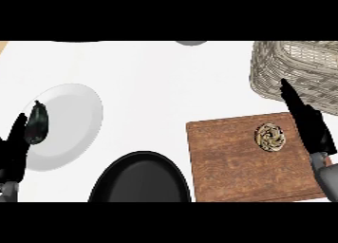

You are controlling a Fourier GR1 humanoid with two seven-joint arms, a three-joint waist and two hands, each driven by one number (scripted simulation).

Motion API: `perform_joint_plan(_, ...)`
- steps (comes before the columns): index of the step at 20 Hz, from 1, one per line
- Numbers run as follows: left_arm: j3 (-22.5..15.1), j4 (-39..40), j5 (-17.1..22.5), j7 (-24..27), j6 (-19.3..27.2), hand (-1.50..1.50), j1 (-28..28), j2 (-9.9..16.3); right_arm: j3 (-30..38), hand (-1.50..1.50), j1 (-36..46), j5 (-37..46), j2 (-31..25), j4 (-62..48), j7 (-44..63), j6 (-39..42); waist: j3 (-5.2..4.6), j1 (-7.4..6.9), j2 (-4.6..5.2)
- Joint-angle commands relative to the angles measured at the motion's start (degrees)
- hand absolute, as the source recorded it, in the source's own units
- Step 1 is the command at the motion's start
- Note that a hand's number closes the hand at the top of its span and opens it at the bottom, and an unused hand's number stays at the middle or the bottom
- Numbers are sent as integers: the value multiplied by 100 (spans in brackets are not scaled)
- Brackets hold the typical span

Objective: Pick the cupcake from the cutting board and place it in the basket

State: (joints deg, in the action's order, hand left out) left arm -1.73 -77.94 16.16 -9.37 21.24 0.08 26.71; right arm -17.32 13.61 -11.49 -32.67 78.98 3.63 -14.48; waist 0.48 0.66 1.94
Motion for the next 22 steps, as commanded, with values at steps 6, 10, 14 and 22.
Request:
perform_joint_plan(6, -935, 154, -2, -191, -720, 0, -74, -563, -642, 150, 1266, -1304, 847, 1426, -1283, 2522, -25, -279, -123)
perform_joint_plan(10, -1073, 124, 16, -344, -1011, 0, 199, -437, -1909, 150, 824, -479, 620, 2061, -2099, 3448, -33, -108, -212)
perform_joint_plan(14, -1081, -67, 12, -220, -1025, 0, 730, -489, -2038, -150, 268, 808, 273, 2469, -2435, 2681, -42, -5, -249)
perform_joint_plan(22, -866, -70, 72, -309, -967, 0, 735, -452, -688, -150, 1204, 2316, -1428, 3290, -1258, 2150, -70, 280, -312)
